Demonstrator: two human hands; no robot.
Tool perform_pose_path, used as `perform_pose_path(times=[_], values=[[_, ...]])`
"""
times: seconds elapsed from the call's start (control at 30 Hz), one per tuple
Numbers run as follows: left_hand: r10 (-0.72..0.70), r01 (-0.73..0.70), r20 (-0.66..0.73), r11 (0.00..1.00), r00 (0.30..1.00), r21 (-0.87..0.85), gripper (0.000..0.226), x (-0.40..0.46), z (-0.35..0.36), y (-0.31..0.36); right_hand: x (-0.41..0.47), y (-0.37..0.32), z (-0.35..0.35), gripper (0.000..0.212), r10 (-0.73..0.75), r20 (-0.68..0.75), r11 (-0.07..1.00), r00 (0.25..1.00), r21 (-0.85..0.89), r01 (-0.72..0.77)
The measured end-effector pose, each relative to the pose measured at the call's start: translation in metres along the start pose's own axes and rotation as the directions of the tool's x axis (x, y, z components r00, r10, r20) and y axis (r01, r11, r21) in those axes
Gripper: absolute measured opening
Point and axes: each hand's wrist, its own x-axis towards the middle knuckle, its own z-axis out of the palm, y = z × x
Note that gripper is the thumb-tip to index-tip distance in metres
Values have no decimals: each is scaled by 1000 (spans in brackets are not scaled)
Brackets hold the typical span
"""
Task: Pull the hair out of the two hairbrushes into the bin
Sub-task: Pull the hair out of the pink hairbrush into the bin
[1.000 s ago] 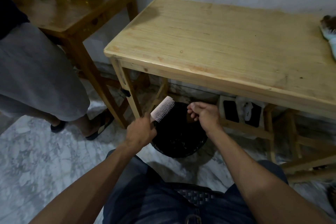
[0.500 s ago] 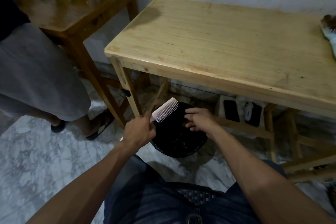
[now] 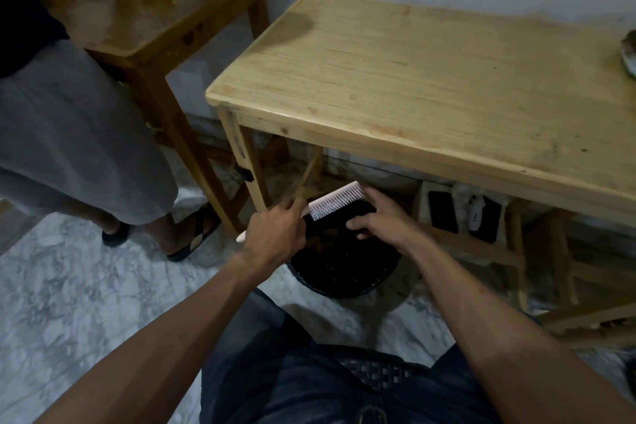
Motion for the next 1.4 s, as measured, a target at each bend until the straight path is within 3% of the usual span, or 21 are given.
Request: perform_pose_path(times=[0.1, 0.17, 0.2, 0.4, 0.6, 0.67, 0.73, 0.83, 0.97, 1.03, 1.1, 1.27, 1.4], values=[[21, -21, -5, 1000, 1000, -16, 20, 1, 0, 2, -5, -3, 5, 31, -11, 86, 984, 996, 175, -4], [15, -15, -5, 1000, 1000, -11, 19, 0, 2, -2, -6, -1, 5, 9, -16, 43, 977, 999, 215, 6], [11, -11, -5, 1000, 1000, -10, 19, 0, 3, -6, -6, 1, 5, 8, -23, 0, 977, 1000, 211, 22], [-10, 12, 71, 1000, 997, -24, 24, -15, 9, -28, -3, 8, 3, 23, -74, -234, 966, 969, 225, 128], [102, -99, 21, 990, 995, -95, 21, -27, 15, -30, 2, 7, 10, 21, 1, -367, 935, 930, 329, 129], [38, -34, 37, 996, 999, -85, 19, -26, 15, -29, 2, 8, 10, 20, -13, -368, 923, 930, 353, 153], [-119, 128, 125, 990, 985, -62, 25, -22, 14, -27, 2, 7, 8, 19, -28, -377, 893, 926, 407, 193], [-315, 329, 263, 944, 912, -11, 36, -20, 14, -32, 2, 1, 3, 18, -48, -341, 873, 939, 442, 205], [-340, 372, 281, 926, 897, -67, 36, -23, 20, -36, -1, -1, 4, 19, -47, -185, 974, 982, 211, 86], [-322, 365, 288, 924, 902, -110, 34, -22, 20, -36, 1, 5, 7, 39, 30, -50, 999, 998, 40, -28], [-288, 347, 302, 923, 909, -164, 33, -21, 20, -31, 4, 9, 11, 59, 122, -22, 990, 992, -65, -123], [-209, 311, 332, 905, 920, -292, 27, -16, 18, -20, 7, 4, 26, 65, 114, -56, 992, 992, 67, -111], [-143, 288, 358, 873, 923, -393, 29, -17, 16, -10, 9, -5, 30, 54, 70, -60, 988, 996, 141, -61]])
